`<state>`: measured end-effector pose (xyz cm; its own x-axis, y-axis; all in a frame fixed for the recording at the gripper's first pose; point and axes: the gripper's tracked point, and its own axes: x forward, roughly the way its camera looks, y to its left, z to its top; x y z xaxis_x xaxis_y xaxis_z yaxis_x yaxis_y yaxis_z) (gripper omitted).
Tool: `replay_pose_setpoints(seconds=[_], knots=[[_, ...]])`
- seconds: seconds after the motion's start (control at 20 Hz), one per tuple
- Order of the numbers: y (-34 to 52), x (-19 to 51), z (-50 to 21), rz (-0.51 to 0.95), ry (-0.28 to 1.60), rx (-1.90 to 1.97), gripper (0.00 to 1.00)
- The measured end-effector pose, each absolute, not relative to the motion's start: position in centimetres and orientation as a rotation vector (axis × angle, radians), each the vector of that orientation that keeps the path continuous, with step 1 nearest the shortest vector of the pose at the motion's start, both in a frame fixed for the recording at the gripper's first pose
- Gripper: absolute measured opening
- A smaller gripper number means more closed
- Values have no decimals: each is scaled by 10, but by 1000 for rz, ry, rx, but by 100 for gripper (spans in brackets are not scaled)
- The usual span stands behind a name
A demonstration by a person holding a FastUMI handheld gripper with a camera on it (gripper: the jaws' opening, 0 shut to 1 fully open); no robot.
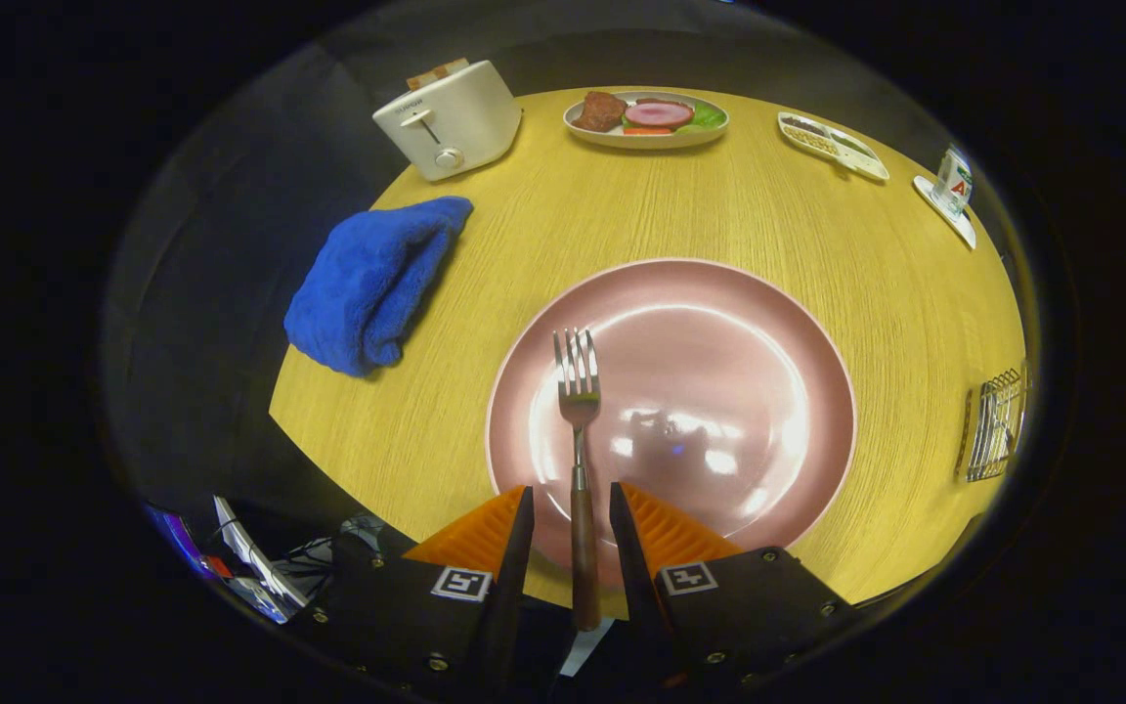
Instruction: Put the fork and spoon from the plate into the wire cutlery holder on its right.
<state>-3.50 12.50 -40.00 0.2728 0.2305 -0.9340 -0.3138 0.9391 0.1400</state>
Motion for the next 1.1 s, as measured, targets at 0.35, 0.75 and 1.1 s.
replay_pose_setpoints(seconds=[0.35,0.75,1.1], knots=[[124,-35,-414,358,1263,-95,36],[123,-34,-419,375,1284,-76,3],[124,-33,-415,360,1282,-37,3]])
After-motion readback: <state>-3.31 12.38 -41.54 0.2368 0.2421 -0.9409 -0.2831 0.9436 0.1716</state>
